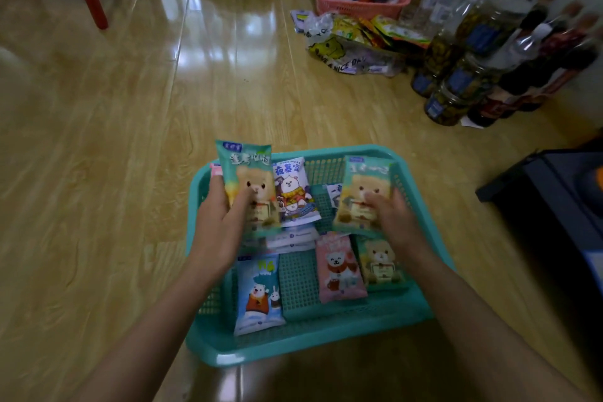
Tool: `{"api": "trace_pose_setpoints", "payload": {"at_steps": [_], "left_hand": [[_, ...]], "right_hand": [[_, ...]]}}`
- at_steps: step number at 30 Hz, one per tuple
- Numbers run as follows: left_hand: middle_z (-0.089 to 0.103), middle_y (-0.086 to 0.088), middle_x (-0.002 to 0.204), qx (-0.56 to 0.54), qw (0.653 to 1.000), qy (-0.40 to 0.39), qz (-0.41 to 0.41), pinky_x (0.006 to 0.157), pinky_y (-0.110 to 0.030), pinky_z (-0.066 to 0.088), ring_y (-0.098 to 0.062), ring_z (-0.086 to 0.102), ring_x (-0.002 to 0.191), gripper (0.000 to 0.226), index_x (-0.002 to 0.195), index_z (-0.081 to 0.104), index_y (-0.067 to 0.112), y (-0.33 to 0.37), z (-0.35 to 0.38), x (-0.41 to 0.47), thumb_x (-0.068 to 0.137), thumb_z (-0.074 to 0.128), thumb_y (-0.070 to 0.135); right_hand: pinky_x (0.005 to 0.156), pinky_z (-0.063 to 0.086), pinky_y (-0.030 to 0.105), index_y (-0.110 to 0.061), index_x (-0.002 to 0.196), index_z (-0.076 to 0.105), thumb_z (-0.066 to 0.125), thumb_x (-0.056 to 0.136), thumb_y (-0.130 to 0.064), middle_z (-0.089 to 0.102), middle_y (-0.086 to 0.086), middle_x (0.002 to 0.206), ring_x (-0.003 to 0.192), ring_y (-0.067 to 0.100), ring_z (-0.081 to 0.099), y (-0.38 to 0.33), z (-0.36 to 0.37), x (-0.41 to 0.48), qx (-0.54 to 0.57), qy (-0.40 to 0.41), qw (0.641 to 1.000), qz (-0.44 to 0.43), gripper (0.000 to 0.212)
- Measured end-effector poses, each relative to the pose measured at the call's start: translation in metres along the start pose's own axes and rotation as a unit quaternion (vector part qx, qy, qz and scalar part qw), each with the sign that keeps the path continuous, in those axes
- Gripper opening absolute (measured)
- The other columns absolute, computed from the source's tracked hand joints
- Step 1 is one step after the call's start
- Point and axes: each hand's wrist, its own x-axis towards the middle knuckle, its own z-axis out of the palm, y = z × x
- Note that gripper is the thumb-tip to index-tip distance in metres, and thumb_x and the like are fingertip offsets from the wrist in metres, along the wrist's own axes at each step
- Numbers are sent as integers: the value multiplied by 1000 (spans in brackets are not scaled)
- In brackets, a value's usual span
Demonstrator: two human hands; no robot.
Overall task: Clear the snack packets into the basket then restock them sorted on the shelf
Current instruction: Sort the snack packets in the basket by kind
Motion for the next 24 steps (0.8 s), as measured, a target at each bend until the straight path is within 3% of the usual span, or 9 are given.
{"api": "trace_pose_setpoints", "payload": {"at_steps": [1, 3, 6, 10, 12, 14, 18, 22, 24], "left_hand": [[66, -1, 90, -33, 999, -13, -17, 82, -50, 51, -23, 64, 88, 5, 92, 51, 32, 1, 3, -8, 88, 48, 30], [67, 7, 79, -75, 995, -44, -41, 72, -38, 55, -11, 65, 78, 17, 88, 52, 30, 5, 14, -25, 93, 43, 17], [70, 5, 81, -104, 987, -99, -76, 55, -22, 54, -5, 68, 68, 19, 94, 53, 23, 4, 34, -43, 94, 39, 11], [58, -8, 79, -115, 977, -141, -108, 60, -26, 44, -21, 56, 69, 8, 91, 53, 13, -9, 64, -54, 93, 45, 14], [52, -9, 84, -104, 974, -166, -117, 63, -31, 39, -20, 47, 74, 7, 91, 54, 12, -16, 77, -58, 92, 49, 17], [55, -11, 88, -95, 970, -189, -122, 67, -30, 42, -19, 52, 79, 11, 97, 55, 8, -25, 88, -59, 92, 51, 18], [68, 2, 96, -80, 959, -225, -149, 69, -14, 53, -4, 66, 83, 16, 106, 58, 16, -34, 107, -56, 91, 54, 17], [63, -27, 102, -24, 960, -231, -156, 84, -50, 53, -40, 62, 94, 21, 99, 58, 6, -44, 130, -48, 86, 61, 23], [61, -30, 103, -15, 960, -231, -157, 83, -50, 52, -42, 61, 95, 29, 101, 57, -1, -49, 145, -41, 85, 63, 22]], "right_hand": [[60, 50, 28, -18, 110, 49, 46, 94, -18, 62, 2, 90, 75, 16, 62, 11, -15, -4, 3, -1, 1000, 30, 16], [51, 48, 23, -16, 104, 50, 47, 94, -12, 61, 4, 87, 68, 13, 60, 32, -38, -11, -46, -12, 995, 85, 12], [58, 43, 23, -14, 95, 52, 51, 93, -13, 57, 3, 93, 72, 13, 56, 54, -50, -13, -223, -35, 968, 106, 3], [72, 41, 28, -5, 118, 44, 53, 91, -25, 57, 8, 107, 92, 22, 54, 61, -45, 4, -399, -37, 906, 135, 35], [71, 42, 28, -3, 115, 50, 54, 91, -28, 60, 13, 109, 95, 25, 57, 59, -43, 10, -442, -52, 882, 153, 34], [72, 42, 29, -3, 107, 59, 52, 92, -30, 62, 14, 108, 97, 26, 60, 58, -42, 10, -525, -63, 839, 131, 33], [85, 49, 36, -3, 114, 59, 42, 94, -12, 58, 13, 120, 111, 29, 56, 46, -41, 3, -635, -58, 765, 83, 28], [79, 51, 36, -9, 109, 59, 43, 92, -14, 62, 12, 110, 100, 29, 60, 34, -61, 1, -594, -13, 804, 36, 23], [78, 55, 38, -13, 106, 60, 45, 92, -21, 65, 10, 104, 93, 27, 62, 28, -74, 0, -544, 23, 839, 20, 22]]}}
